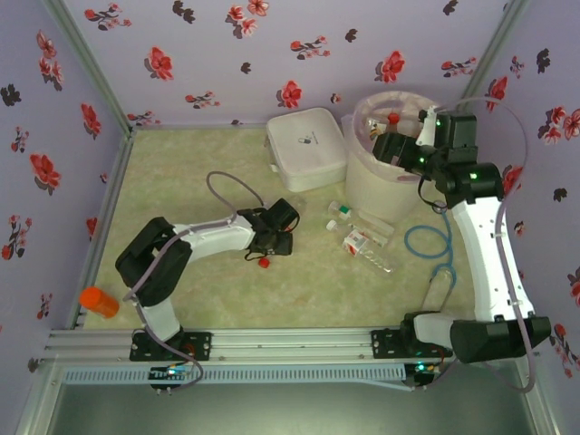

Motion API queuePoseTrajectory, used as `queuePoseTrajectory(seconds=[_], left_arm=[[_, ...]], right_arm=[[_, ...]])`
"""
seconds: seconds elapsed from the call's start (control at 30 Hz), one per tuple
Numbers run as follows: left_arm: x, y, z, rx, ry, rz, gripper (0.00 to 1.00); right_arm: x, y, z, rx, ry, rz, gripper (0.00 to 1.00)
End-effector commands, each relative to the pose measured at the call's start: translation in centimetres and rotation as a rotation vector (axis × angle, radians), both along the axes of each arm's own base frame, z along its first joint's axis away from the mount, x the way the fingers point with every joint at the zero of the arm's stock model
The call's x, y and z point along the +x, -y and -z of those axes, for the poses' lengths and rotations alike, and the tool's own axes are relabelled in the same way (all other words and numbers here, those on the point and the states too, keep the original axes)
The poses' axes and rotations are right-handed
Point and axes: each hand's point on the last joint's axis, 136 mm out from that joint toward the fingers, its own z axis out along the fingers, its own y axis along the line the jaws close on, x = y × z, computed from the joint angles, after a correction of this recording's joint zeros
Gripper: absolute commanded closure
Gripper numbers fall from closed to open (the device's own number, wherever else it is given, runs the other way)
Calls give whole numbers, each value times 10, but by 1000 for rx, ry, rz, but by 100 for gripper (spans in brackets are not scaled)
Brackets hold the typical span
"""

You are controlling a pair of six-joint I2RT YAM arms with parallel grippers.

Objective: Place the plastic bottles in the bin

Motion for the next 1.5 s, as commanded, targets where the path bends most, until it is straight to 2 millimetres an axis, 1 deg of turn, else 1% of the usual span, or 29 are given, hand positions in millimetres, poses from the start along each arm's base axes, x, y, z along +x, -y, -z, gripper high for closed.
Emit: queuePoseTrajectory(seconds=[0.0, 0.07, 0.17, 0.3, 0.33, 0.43, 0.47, 0.5, 0.57, 0.63, 0.73, 0.83, 0.93, 0.97, 1.03, 1.13, 1.2, 1.23, 1.27, 1.3, 1.33, 1.37, 1.4, 1.43, 1.47], left_arm=[[14, -17, -49, 60, 116, 48, 50], [19, -20, -71, 42, 163, 74, 54], [23, -19, -107, -18, 243, 122, 56], [20, -15, -151, -125, 360, 182, 57], [19, -13, -161, -166, 386, 190, 58], [14, -5, -183, -308, 452, 223, 65], [12, -2, -186, -348, 464, 236, 68], [10, 2, -190, -388, 478, 250, 71], [9, 5, -192, -424, 485, 255, 74], [8, 7, -191, -440, 486, 255, 75], [7, 11, -194, -459, 491, 272, 75], [5, 14, -198, -485, 509, 290, 75], [5, 13, -198, -482, 508, 291, 75], [5, 13, -198, -481, 506, 292, 75], [4, 13, -194, -476, 496, 291, 75], [4, 12, -190, -477, 487, 279, 75], [4, 10, -192, -475, 482, 264, 73], [4, 10, -193, -476, 482, 260, 70], [5, 8, -196, -477, 486, 253, 61], [5, 7, -199, -479, 491, 242, 45], [5, 6, -203, -481, 498, 238, 31], [5, 5, -206, -480, 503, 237, 15], [5, 3, -207, -476, 503, 234, 6], [5, 2, -210, -473, 508, 232, 1], [4, 1, -211, -470, 508, 231, 0]], right_arm=[[-15, -27, -34, 98, 100, -90, 12], [-19, -42, -39, 107, 112, -135, 14], [-21, -67, -40, 125, 114, -207, 16], [-13, -95, -37, 186, 91, -262, 16], [-10, -102, -36, 205, 82, -280, 16], [-3, -126, -32, 262, 57, -340, 4], [-1, -134, -31, 285, 51, -359, 1], [1, -142, -30, 311, 43, -376, 1], [4, -159, -25, 350, 15, -408, 1], [5, -174, -12, 345, -26, -436, 1], [6, -186, 6, 328, -71, -453, 1], [9, -192, 23, 318, -118, -454, 2], [12, -193, 34, 316, -129, -441, 9], [14, -193, 36, 312, -129, -435, 14], [14, -192, 37, 313, -127, -432, 24], [13, -191, 30, 312, -110, -428, 42], [12, -188, 24, 301, -96, -426, 54], [11, -187, 19, 295, -83, -427, 57], [10, -184, 14, 285, -68, -424, 59], [10, -181, 8, 271, -51, -421, 61], [10, -177, 0, 252, -27, -417, 63], [10, -170, -11, 223, 1, -404, 65], [10, -161, -23, 185, 36, -385, 67], [11, -151, -37, 148, 74, -361, 69], [11, -136, -51, 96, 113, -324, 71]])
